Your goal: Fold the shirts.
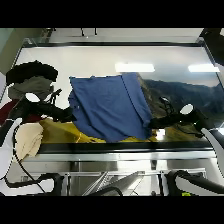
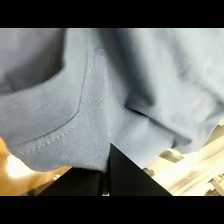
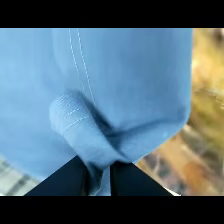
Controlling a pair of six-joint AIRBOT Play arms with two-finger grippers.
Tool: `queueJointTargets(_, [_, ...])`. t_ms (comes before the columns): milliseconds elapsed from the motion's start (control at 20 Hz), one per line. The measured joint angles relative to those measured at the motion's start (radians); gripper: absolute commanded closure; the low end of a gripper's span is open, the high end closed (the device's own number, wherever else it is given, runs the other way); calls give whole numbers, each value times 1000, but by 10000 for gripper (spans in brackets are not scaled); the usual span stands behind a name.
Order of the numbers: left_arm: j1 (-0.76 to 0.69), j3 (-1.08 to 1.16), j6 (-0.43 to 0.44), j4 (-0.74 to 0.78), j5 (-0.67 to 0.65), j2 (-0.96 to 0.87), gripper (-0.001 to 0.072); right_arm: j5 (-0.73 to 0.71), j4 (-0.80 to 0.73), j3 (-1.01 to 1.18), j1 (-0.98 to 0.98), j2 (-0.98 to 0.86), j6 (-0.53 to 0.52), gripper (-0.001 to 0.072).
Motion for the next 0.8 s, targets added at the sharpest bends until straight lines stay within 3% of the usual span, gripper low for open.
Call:
queueJointTargets(50, [18, 0, 5, 0, -16, 2, 691, -13, 6, 0, -5, 2, 3, 682])
queueJointTargets(250, [69, 1, 21, -4, -56, 5, 691, -37, 39, 6, -23, 10, 6, 690])
queueJointTargets(400, [93, 18, 74, -108, -94, 47, 692, -23, 142, 76, -28, 59, -32, 690])
queueJointTargets(550, [130, 137, 140, -390, -195, 150, 691, -30, 245, 298, -55, 163, -58, 689])
queueJointTargets(800, [313, 599, 182, -955, -284, 362, 691, -154, 284, 773, -147, 342, -78, 690])
